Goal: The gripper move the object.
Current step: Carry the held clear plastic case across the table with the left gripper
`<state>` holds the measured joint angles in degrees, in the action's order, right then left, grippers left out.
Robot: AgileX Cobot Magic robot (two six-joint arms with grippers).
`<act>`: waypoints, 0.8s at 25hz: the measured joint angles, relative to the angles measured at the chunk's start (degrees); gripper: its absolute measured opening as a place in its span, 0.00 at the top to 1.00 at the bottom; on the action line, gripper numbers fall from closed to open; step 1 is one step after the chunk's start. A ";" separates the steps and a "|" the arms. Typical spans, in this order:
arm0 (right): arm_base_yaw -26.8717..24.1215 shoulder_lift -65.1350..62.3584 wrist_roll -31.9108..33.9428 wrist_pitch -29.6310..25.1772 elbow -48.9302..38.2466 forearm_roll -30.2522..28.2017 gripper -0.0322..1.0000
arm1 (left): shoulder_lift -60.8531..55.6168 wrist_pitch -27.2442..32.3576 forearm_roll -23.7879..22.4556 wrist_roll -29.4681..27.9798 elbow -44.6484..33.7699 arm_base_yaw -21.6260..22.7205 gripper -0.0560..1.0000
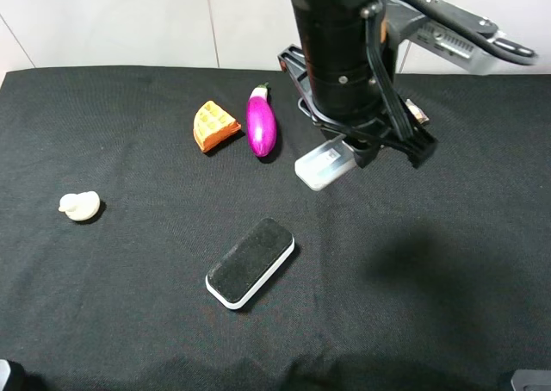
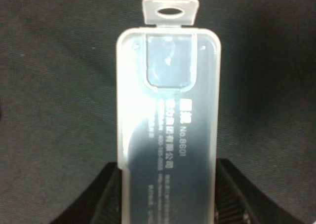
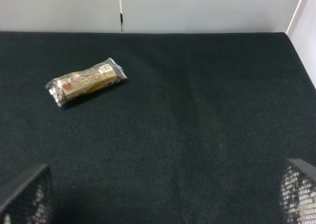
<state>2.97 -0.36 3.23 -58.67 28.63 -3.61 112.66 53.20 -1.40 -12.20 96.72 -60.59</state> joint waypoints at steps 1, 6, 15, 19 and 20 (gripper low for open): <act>0.00 0.00 0.00 0.00 0.00 0.00 0.30 | 0.00 0.00 0.05 -0.39 0.00 -0.41 0.51; 0.00 0.00 0.00 0.00 0.00 0.00 0.30 | 0.00 0.00 0.32 -2.30 0.00 -2.22 0.51; 0.00 0.00 0.00 0.00 0.00 0.00 0.30 | 0.00 0.00 1.40 -4.42 0.00 -4.02 0.51; 0.00 0.00 0.00 0.00 0.00 0.00 0.30 | 0.00 -1.41 1.71 -5.60 -2.23 -5.03 0.51; 0.00 0.00 0.00 0.00 0.00 0.00 0.30 | 0.00 -1.92 2.52 -5.74 -3.38 -5.24 0.51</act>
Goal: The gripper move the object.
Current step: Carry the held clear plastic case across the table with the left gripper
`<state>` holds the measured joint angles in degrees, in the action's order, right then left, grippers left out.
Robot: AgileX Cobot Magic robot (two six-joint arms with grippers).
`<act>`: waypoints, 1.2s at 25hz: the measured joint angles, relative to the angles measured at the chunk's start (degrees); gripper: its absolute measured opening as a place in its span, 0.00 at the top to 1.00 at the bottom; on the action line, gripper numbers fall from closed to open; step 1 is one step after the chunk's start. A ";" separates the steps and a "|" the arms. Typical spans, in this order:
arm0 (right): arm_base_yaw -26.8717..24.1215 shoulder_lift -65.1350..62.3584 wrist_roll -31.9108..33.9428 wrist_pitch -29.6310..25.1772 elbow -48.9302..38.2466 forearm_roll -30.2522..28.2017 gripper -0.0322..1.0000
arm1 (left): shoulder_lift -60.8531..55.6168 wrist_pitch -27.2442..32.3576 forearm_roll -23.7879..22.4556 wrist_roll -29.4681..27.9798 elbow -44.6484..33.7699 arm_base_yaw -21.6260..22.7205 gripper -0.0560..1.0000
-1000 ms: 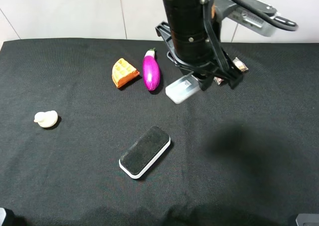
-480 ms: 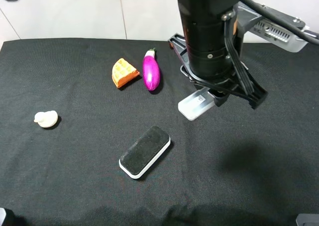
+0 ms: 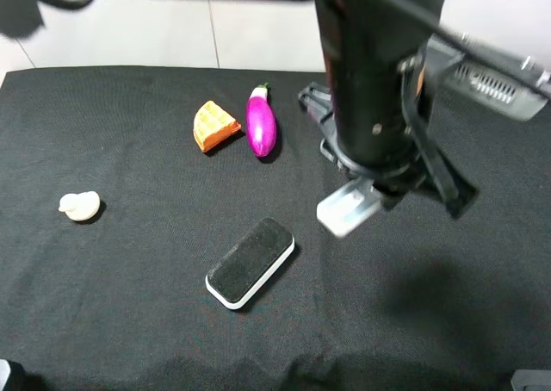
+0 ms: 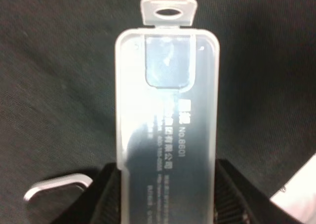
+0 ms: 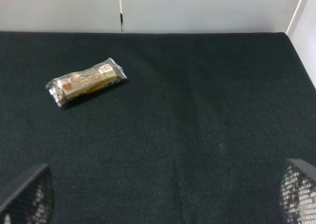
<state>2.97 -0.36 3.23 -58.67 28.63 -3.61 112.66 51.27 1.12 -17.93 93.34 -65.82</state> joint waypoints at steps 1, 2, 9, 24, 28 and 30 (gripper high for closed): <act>0.00 0.00 0.00 0.00 0.00 0.00 0.30 | 0.00 -0.49 0.81 -0.15 -1.01 -0.13 0.51; 0.00 0.00 0.00 0.00 0.00 0.00 0.30 | 0.00 -0.98 1.36 -0.15 -2.21 -0.22 0.51; 0.00 0.00 0.00 0.00 0.00 0.00 0.30 | 0.00 -5.16 2.90 -0.15 -9.17 -0.48 0.51; 0.00 0.00 0.00 0.00 0.00 0.00 0.30 | 0.00 -18.65 2.84 -0.15 -20.97 -0.48 0.51; 0.00 0.00 0.00 0.00 0.00 0.00 0.30 | -0.05 -21.58 2.90 -0.37 -23.13 -0.48 0.51; 0.00 0.00 0.00 0.00 0.00 0.00 0.30 | -0.05 -22.78 3.01 -0.50 -23.95 -0.48 0.51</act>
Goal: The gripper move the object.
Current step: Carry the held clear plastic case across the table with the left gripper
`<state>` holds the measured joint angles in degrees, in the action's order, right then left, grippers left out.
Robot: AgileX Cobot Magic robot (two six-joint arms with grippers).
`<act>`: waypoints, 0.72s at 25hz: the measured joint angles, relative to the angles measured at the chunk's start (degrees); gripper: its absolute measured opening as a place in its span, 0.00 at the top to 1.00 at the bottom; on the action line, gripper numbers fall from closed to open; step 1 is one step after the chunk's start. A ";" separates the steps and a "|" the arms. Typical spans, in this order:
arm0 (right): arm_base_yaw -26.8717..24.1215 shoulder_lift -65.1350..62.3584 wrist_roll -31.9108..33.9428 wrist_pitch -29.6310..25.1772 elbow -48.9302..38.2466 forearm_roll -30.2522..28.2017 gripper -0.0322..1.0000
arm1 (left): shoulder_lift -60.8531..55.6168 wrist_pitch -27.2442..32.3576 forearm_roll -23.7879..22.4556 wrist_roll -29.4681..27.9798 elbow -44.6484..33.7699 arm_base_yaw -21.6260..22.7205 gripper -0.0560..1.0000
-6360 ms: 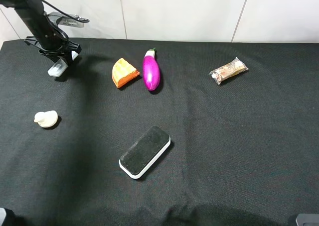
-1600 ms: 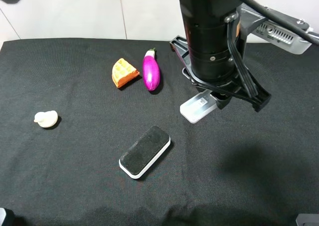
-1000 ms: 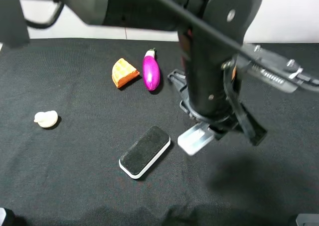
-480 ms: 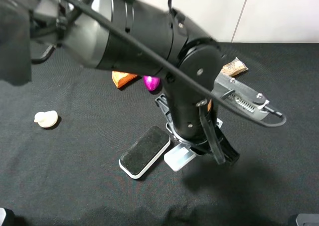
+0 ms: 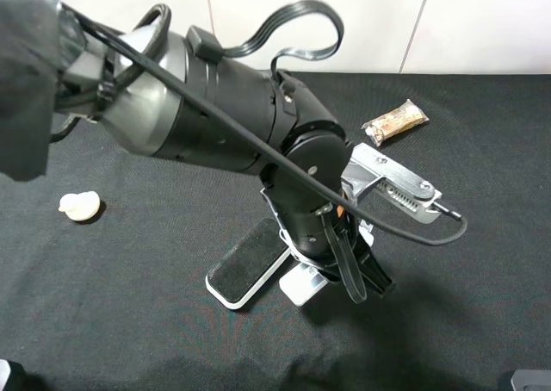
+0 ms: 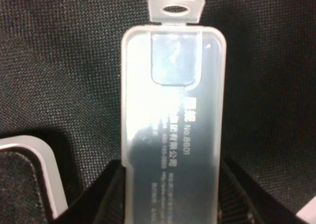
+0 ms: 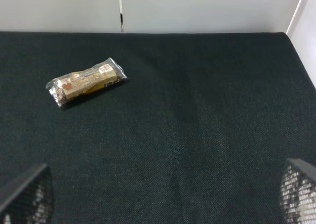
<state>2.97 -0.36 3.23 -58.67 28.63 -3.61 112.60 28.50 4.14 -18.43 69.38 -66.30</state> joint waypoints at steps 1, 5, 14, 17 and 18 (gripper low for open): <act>0.00 0.00 0.00 0.00 0.00 0.00 0.30 | 0.00 -0.64 0.00 -0.17 -0.41 0.00 0.51; 0.00 0.00 0.00 0.00 0.00 0.00 0.30 | 0.20 -3.11 0.00 -1.49 -1.47 0.00 0.51; 0.00 0.00 0.00 0.00 0.00 0.00 0.30 | 3.53 -4.12 1.46 -2.06 -1.58 0.00 0.51; 0.00 0.00 0.00 0.00 0.00 0.00 0.30 | 3.78 -3.65 1.52 -2.06 -1.58 0.00 0.51; 0.00 0.00 0.00 0.00 0.00 0.00 0.30 | 3.84 -3.53 1.52 -2.06 -1.58 0.00 0.51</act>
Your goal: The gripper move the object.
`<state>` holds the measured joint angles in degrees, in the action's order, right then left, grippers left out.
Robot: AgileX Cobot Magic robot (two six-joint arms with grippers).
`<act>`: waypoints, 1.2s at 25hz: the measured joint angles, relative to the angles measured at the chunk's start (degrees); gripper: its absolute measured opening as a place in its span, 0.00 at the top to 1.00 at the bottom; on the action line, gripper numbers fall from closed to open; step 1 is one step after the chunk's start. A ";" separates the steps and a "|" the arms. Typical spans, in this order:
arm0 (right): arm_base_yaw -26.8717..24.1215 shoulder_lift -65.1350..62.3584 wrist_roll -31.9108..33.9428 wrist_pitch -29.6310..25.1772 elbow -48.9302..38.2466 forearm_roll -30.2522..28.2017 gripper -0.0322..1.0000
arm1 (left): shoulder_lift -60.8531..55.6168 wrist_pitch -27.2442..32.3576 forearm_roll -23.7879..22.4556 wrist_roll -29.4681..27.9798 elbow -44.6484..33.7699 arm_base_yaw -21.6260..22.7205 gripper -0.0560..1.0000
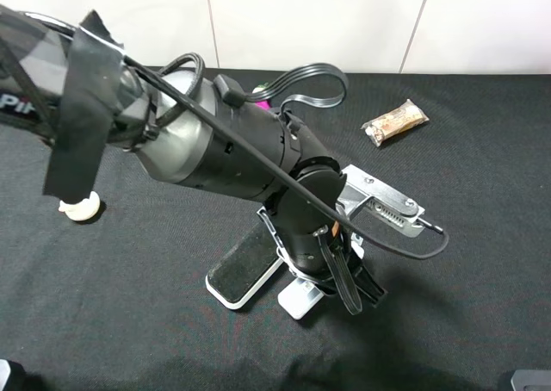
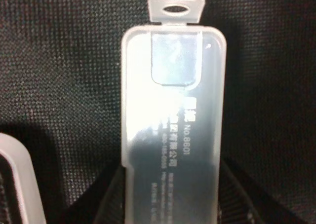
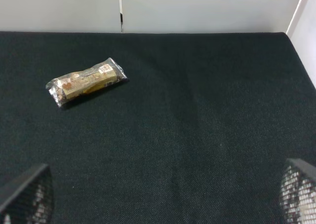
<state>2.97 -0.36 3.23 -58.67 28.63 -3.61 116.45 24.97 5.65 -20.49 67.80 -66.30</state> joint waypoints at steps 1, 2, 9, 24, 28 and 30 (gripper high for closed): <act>0.00 0.00 0.00 0.00 0.00 0.00 0.30 | 0.00 0.04 0.00 0.00 0.00 0.00 0.51; 0.00 0.00 0.00 0.00 0.00 0.00 0.30 | 0.00 0.09 0.00 0.00 0.00 0.00 0.51; 0.00 0.00 0.00 0.00 0.00 0.00 0.30 | 0.00 0.91 -0.05 0.00 0.00 0.00 0.43; 0.00 0.00 0.00 0.00 0.00 0.00 0.30 | 0.00 1.21 -0.20 0.00 0.00 0.00 0.22; 0.00 0.00 0.00 0.00 0.00 0.00 0.30 | 0.00 3.63 -0.20 0.44 1.56 0.00 0.22; 0.00 0.00 0.00 0.00 0.00 0.00 0.30 | 0.00 5.57 -0.20 0.95 2.98 0.00 0.22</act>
<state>2.97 -0.36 3.23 -58.67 28.63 -3.61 116.45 30.54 5.45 -19.54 70.78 -66.30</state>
